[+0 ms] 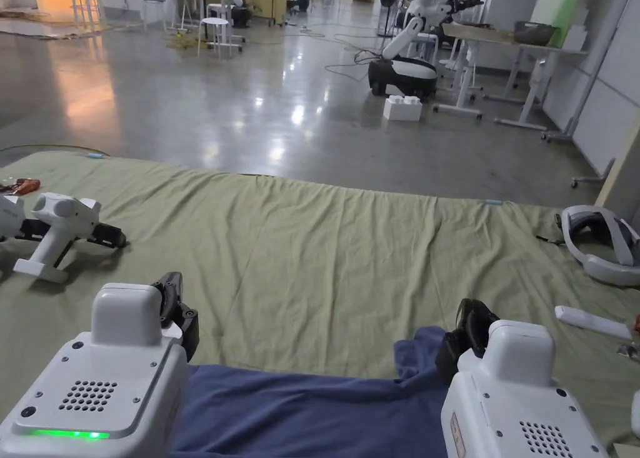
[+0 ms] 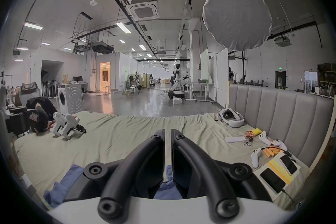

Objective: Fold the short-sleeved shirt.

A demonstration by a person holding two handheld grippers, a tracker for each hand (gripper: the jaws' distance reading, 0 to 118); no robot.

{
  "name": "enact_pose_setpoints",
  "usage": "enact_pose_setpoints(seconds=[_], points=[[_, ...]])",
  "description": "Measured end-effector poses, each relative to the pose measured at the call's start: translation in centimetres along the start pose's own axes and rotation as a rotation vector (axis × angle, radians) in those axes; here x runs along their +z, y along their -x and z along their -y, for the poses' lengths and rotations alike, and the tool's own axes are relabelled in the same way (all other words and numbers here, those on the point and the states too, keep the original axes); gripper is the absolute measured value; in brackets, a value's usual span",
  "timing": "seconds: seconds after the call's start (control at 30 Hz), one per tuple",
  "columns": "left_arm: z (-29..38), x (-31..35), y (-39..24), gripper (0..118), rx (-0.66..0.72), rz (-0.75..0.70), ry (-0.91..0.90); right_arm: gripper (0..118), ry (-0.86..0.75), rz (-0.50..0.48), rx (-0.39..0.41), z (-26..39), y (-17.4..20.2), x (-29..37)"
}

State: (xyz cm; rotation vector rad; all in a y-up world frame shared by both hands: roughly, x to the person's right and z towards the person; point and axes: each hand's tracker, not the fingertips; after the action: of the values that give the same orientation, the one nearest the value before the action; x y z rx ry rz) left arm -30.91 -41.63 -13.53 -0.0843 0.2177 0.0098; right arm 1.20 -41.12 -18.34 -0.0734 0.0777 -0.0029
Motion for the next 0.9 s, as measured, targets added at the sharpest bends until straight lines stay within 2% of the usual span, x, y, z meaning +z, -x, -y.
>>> enact_pose_setpoints(seconds=[0.2,0.4,0.53,0.6,0.63,0.7,0.9], points=[[2.0,-2.9,3.5,2,-0.041,0.021,0.252,9,0.033,-0.001,0.014,0.4,-0.8,-0.2],[7.0,-9.6,10.6,2,0.14,0.033,0.592,9,0.121,0.007,0.043,1.9,-2.0,-1.3],[9.2,-13.8,12.9,4,0.232,0.047,0.759,9,0.177,0.0,0.045,3.0,-2.4,-1.9],[9.8,-15.7,13.3,19,0.269,0.047,0.799,9,0.21,0.001,0.067,3.7,-2.4,-2.2],[10.1,-16.5,13.5,19,0.282,0.054,0.831,9,0.217,0.002,0.071,3.9,-2.5,-2.4],[10.7,-18.2,13.3,74,0.319,0.096,0.913,9,0.243,0.007,0.077,4.4,-2.7,-2.7],[12.9,-22.2,11.2,75,0.147,0.05,1.016,9,0.305,0.022,0.1,5.8,-3.5,-3.6]])
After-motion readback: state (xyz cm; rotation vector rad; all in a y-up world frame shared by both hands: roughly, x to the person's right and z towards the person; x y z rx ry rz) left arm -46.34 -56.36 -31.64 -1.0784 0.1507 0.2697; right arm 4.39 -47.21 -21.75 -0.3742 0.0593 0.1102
